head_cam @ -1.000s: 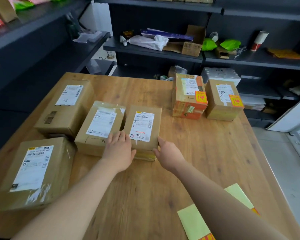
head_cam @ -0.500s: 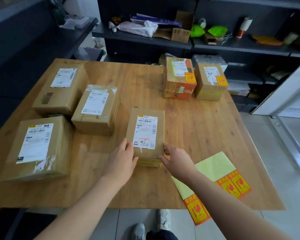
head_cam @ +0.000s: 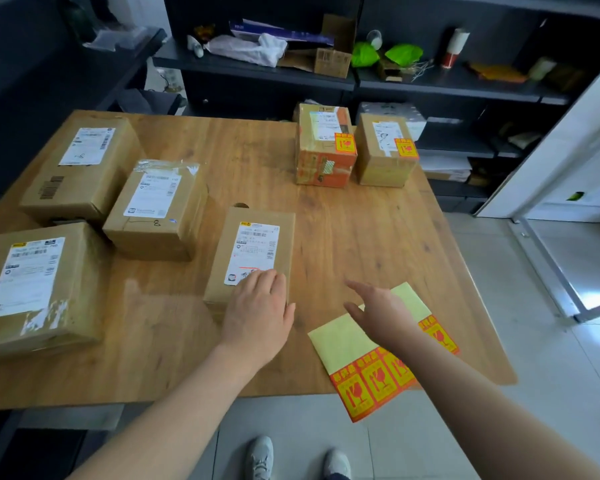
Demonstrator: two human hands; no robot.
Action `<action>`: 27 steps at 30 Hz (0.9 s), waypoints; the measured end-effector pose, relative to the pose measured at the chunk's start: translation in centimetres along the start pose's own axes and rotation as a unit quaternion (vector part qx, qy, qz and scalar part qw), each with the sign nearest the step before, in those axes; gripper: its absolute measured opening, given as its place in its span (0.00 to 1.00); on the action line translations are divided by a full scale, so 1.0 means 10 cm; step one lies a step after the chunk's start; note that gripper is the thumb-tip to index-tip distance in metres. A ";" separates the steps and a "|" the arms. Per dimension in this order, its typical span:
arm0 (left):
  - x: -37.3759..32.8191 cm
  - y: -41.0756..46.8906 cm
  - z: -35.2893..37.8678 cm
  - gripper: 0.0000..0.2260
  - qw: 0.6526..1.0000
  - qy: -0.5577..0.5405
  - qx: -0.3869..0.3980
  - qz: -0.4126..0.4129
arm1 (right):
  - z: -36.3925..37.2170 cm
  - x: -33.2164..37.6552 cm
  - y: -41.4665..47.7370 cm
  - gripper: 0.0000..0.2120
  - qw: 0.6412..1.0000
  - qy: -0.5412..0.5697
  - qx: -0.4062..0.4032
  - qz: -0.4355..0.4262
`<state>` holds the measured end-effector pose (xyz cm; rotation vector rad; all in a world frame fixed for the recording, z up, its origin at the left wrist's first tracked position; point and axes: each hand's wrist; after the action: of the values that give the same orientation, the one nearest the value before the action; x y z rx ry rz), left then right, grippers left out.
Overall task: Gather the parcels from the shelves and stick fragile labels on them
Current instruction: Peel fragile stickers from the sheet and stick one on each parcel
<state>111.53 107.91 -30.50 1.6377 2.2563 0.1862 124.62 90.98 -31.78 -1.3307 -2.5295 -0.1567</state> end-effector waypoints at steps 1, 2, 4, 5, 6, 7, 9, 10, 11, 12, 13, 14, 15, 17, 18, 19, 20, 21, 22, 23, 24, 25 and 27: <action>-0.15 0.03 0.03 0.16 1.000 -0.010 -0.004 0.017 | -0.02 -0.19 -0.03 0.21 1.000 -0.011 0.003 0.008; -0.30 0.05 0.08 0.16 0.999 -0.017 -0.007 0.038 | -0.04 -0.38 -0.07 0.21 1.000 -0.021 0.007 0.018; -0.61 0.07 0.21 0.16 0.997 -0.036 0.018 0.065 | -0.07 -0.74 -0.15 0.20 0.998 -0.037 0.024 0.047; -0.76 0.06 0.29 0.18 0.995 -0.048 0.046 0.072 | -0.08 -0.90 -0.19 0.20 0.997 -0.040 0.034 0.063; -0.89 0.05 0.39 0.19 0.993 -0.057 0.076 0.076 | -0.09 -1.05 -0.22 0.20 0.995 -0.041 0.043 0.077; -1.00 0.03 0.50 0.21 0.990 -0.058 0.103 0.079 | -0.09 -1.18 -0.24 0.20 0.994 -0.039 0.052 0.084; -1.21 0.00 0.70 0.23 0.985 -0.042 0.147 0.085 | -0.09 -1.40 -0.27 0.19 0.994 -0.028 0.062 0.082; -1.30 -0.01 0.80 0.24 0.982 -0.035 0.165 0.085 | -0.08 -1.50 -0.26 0.19 0.995 -0.025 0.065 0.073; -1.38 -0.02 0.90 0.25 0.980 -0.030 0.181 0.082 | -0.07 -1.59 -0.25 0.19 0.996 -0.023 0.067 0.062; -1.44 -0.02 0.99 0.26 0.977 -0.026 0.196 0.077 | -0.06 -1.67 -0.23 0.18 0.996 -0.022 0.071 0.050; -1.50 -0.02 1.06 0.26 0.975 -0.022 0.206 0.074 | -0.05 -1.75 -0.20 0.18 0.996 -0.022 0.075 0.038; -1.55 -0.01 1.13 0.27 0.975 -0.019 0.212 0.070 | -0.04 -1.81 -0.16 0.17 0.996 -0.023 0.078 0.026; -1.60 0.00 1.19 0.27 0.974 -0.017 0.214 0.066 | -0.02 -1.87 -0.13 0.16 0.997 -0.021 0.078 0.017; -1.67 0.05 1.28 0.27 0.974 -0.015 0.219 0.056 | 0.01 -1.96 -0.06 0.15 0.997 -0.004 0.072 0.011; -1.69 0.06 1.32 0.27 0.974 -0.013 0.222 0.053 | 0.03 -2.00 -0.04 0.14 0.998 0.004 0.068 0.009; -1.70 0.07 1.35 0.27 0.973 -0.011 0.223 0.050 | 0.04 -2.03 -0.02 0.13 0.998 0.012 0.063 0.006; -1.72 0.07 1.37 0.28 0.973 -0.010 0.225 0.045 | 0.05 -2.06 0.00 0.13 0.998 0.019 0.059 0.003; -1.72 0.06 1.39 0.28 0.974 -0.010 0.225 0.041 | 0.05 -2.09 0.01 0.12 0.998 0.027 0.056 0.000; -1.72 0.05 1.41 0.28 0.974 -0.010 0.223 0.035 | 0.06 -2.12 0.02 0.12 0.998 0.034 0.055 -0.004; -1.73 0.04 1.42 0.29 0.975 -0.011 0.222 0.030 | 0.08 -2.15 0.02 0.11 0.998 0.042 0.054 -0.008; -1.73 0.04 1.42 0.29 0.975 -0.011 0.219 0.025 | 0.09 -2.17 0.02 0.11 0.997 0.052 0.052 -0.012; -1.74 0.04 1.42 0.29 0.976 -0.011 0.217 0.020 | 0.10 -2.19 0.02 0.11 0.997 0.060 0.051 -0.014; -1.75 0.07 1.41 0.29 0.976 -0.012 0.215 0.015 | 0.11 -2.20 0.02 0.09 0.996 0.067 0.051 -0.016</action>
<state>121.84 90.30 -39.92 1.8660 2.3701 -0.3377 136.39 73.90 -39.34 -1.2011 -2.4129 -0.1188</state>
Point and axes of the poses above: each hand's wrist, its own y-axis towards the middle knuckle, its own z-axis out of the palm, x = y × z, and after that the axes turned 11 degrees about -x, right-handed
